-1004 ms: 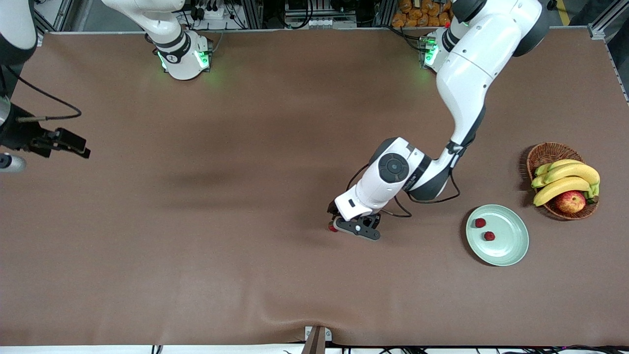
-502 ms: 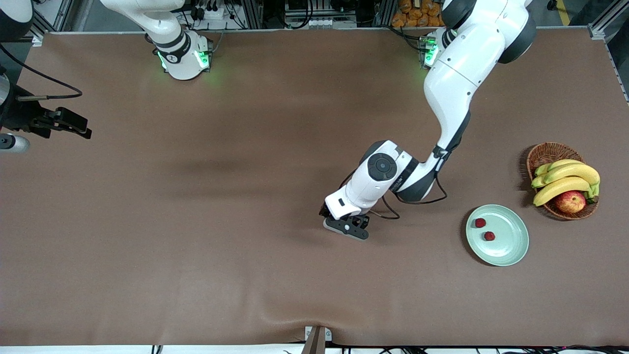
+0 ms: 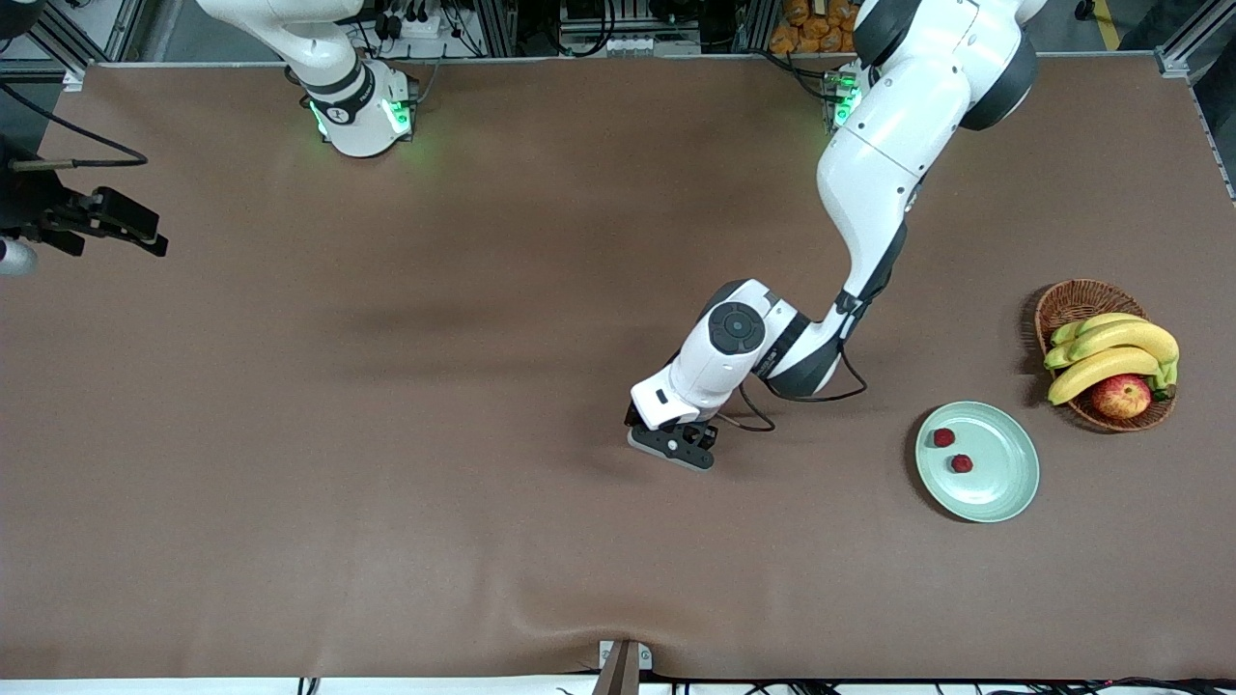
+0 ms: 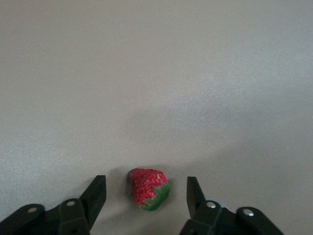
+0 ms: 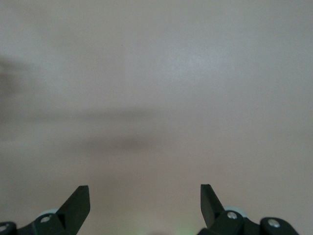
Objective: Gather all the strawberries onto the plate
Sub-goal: 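Lower the open left gripper around the middle strawberry, then close the left gripper on the red strawberry and lift it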
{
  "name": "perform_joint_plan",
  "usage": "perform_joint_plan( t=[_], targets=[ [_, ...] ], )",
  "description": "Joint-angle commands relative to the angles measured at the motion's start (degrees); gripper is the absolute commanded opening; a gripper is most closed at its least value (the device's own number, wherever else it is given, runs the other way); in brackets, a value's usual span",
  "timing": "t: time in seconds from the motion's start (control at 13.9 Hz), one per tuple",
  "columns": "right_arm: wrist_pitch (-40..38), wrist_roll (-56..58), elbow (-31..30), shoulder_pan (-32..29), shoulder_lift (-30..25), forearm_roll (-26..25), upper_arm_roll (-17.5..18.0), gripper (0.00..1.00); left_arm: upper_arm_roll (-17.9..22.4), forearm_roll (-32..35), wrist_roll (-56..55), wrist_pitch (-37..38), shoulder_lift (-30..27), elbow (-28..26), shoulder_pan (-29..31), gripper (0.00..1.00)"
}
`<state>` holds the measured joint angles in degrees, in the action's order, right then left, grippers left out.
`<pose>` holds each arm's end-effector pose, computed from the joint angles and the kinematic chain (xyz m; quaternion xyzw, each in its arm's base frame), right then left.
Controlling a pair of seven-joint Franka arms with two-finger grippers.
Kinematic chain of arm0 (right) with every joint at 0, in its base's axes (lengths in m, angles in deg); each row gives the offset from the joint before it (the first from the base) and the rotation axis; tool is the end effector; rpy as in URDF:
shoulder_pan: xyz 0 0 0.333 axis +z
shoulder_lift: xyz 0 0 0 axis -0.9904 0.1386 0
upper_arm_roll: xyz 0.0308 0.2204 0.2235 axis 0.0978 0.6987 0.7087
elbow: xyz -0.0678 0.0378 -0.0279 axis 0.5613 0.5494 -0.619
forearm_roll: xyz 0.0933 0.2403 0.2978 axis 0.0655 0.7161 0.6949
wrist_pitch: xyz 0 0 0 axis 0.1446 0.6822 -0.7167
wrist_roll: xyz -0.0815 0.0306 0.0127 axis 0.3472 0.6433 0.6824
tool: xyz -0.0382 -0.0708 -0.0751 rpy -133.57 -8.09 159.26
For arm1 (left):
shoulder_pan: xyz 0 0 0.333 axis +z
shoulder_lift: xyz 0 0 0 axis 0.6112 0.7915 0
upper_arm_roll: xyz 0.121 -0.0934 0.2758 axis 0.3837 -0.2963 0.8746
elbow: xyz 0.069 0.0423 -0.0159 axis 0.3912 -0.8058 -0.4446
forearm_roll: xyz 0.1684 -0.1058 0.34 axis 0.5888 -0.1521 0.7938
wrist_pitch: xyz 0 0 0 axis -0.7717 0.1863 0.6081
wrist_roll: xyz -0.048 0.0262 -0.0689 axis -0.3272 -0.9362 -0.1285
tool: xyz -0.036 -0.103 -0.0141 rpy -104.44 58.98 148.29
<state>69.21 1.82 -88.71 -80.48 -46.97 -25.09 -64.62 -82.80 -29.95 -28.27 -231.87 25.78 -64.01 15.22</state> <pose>0.5364 -0.0152 0.6270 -0.9996 0.0011 0.0251 0.0088 0.6210 -0.4375 0.1793 0.9705 -0.1728 0.1292 0.1078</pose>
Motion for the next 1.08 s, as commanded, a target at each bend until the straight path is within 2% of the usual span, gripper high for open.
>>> perform_joint_plan(
  t=[0.0,0.29,0.5,0.57,1.0],
  targets=[
    [-1.8,2.7,1.4,-0.5,-0.5,-0.5,-0.7,1.00,1.2,-0.2,-1.4,-0.5,2.3,3.3,-1.9,0.71],
    [-2.8,1.7,1.7,-1.6,-0.5,-0.4,-0.8,1.00,1.3,-0.1,-1.1,-0.5,2.3,3.3,-1.9,0.53],
    [-2.6,-0.7,1.8,-2.3,-0.5,-0.2,-0.2,1.00,1.4,0.0,-0.9,-0.5,2.3,3.2,-1.8,0.08],
    [-2.5,-2.3,1.9,-2.2,-0.5,0.0,-0.1,1.00,1.4,0.0,-0.9,-0.5,2.2,3.1,-1.8,0.00],
    [-2.5,-4.3,1.9,-1.9,-0.5,0.0,0.0,1.00,1.3,0.9,-0.1,0.9,-1.2,0.9,1.9,0.00]
  ],
)
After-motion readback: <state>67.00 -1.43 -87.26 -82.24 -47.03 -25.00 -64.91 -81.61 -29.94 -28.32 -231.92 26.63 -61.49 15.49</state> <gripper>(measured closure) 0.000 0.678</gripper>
